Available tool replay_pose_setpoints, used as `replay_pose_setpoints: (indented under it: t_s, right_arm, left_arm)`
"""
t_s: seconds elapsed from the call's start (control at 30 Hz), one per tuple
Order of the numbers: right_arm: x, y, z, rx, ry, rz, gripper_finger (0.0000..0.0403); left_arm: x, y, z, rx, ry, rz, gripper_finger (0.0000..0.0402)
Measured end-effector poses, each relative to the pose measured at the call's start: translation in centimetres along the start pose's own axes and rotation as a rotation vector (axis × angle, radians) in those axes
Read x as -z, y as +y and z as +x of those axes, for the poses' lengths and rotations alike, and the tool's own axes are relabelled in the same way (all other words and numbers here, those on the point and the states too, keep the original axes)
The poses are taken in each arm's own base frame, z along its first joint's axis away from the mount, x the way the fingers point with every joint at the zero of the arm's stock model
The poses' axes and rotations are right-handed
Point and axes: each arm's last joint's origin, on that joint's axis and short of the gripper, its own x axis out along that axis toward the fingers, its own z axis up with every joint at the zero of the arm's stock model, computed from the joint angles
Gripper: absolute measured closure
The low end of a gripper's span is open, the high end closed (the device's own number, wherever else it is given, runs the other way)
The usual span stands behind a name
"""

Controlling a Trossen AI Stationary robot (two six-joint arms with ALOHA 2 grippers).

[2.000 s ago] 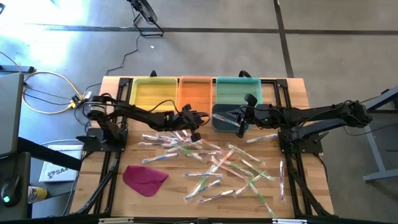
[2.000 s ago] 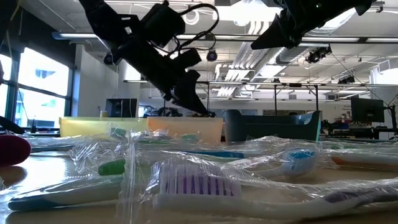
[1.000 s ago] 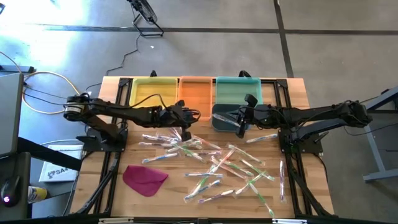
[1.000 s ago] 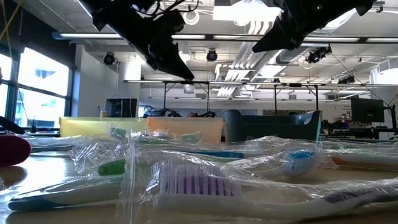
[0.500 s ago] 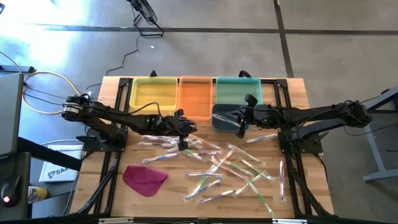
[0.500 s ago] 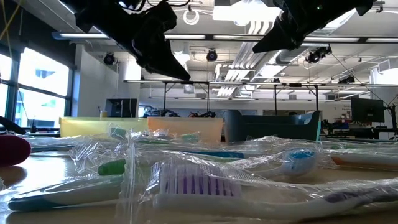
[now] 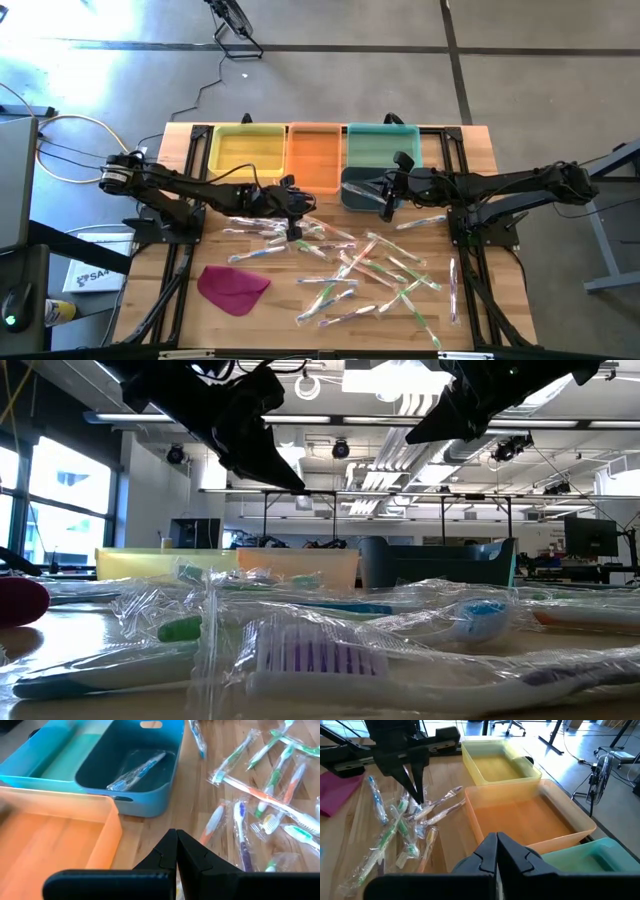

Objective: Pick & Place Toothbrushes
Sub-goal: Put the green toothbrush into the orange bin

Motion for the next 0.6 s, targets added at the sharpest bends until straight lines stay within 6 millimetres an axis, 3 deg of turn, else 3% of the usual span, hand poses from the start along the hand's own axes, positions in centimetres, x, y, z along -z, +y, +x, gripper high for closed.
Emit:
replay_pose_setpoints:
  t_s: [0.43,0.6]
  right_arm:
    - [0.0,0.0,0.0,0.0,0.0,-0.001,0.0399]
    - [0.0,0.0,0.0,0.0,0.0,0.0,0.0399]
  left_arm:
    - [-0.2,-0.1,-0.1,0.05,-0.017,0.112,0.0402]
    - [-0.3,0.3,-1.6,0.047,-0.067,0.144,0.0402]
